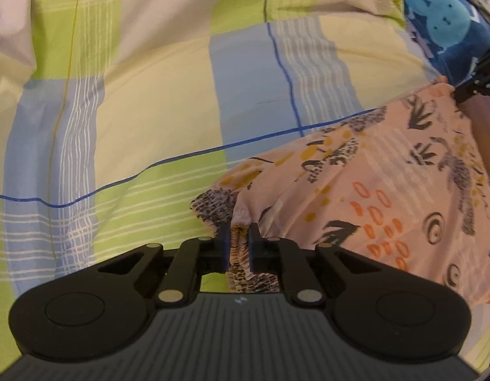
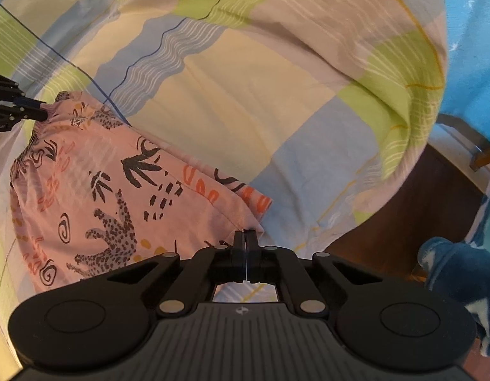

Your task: Fold clothes

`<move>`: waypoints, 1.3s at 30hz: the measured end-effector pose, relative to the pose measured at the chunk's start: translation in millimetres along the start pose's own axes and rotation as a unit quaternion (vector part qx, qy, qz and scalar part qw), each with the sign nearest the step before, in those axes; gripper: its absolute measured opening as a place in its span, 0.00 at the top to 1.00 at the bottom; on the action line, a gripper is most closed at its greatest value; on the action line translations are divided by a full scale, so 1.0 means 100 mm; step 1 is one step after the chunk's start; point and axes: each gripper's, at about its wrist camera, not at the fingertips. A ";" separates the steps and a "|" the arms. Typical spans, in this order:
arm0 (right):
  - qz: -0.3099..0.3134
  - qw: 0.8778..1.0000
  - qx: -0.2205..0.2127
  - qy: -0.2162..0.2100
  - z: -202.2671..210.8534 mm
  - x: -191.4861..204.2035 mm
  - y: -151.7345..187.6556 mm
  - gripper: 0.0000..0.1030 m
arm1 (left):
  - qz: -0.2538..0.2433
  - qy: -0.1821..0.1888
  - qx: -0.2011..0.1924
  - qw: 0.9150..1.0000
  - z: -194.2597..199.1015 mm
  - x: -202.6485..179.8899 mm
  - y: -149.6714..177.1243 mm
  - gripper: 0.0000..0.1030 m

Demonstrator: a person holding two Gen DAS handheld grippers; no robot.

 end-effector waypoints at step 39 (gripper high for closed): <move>0.116 0.991 -0.036 0.055 -0.07 0.07 -0.24 0.84 | 0.175 -0.069 -0.032 0.982 0.47 -0.66 0.50 0.71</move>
Point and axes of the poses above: each gripper's, at about its wrist camera, not at the fingertips, and z roughly against the way its jaws point, x to its left, y to its underside, and after that the axes turned 9 degrees about -z, right-handed
